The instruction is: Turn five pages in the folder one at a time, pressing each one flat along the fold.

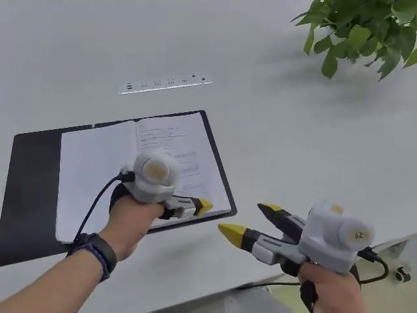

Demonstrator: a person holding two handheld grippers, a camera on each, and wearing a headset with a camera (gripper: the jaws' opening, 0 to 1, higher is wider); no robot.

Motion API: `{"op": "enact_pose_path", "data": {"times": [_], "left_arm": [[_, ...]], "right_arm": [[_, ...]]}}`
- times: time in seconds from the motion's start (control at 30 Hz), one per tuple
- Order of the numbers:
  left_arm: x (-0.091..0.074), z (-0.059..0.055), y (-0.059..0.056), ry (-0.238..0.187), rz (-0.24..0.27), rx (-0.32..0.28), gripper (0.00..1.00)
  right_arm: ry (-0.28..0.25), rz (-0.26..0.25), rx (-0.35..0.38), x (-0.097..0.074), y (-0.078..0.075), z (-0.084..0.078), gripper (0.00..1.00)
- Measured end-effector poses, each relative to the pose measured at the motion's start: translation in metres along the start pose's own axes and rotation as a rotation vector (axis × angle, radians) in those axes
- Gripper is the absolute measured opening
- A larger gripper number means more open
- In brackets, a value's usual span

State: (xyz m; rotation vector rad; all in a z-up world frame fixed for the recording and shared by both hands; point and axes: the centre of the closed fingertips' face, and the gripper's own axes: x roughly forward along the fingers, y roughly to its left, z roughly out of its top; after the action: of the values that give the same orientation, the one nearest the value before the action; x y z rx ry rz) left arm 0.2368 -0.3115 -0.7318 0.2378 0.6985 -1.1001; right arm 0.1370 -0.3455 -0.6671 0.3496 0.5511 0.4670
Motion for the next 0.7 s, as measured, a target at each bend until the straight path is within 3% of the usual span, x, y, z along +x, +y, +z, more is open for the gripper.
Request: {"op": "enact_pose_path", "data": {"times": [0.23,0.53,0.6,0.7], "left_arm": [[0.028,-0.006,-0.005,0.022,0.018,-0.041,0.69],[0.047,-0.021,0.009,0.052,0.108,-0.070,0.74],[0.047,-0.024,0.013,0.066,0.131,-0.020,0.72],[0.047,-0.029,0.011,0.084,0.125,0.048,0.72]], "right_arm": [[0.017,-0.001,0.002,0.004,-0.002,-0.002,0.69],[0.032,0.014,0.002,0.012,-0.001,-0.002,0.69],[0.038,0.015,-0.001,0.013,-0.001,-0.003,0.69],[0.028,0.015,0.011,0.013,-0.002,-0.001,0.69]]}}
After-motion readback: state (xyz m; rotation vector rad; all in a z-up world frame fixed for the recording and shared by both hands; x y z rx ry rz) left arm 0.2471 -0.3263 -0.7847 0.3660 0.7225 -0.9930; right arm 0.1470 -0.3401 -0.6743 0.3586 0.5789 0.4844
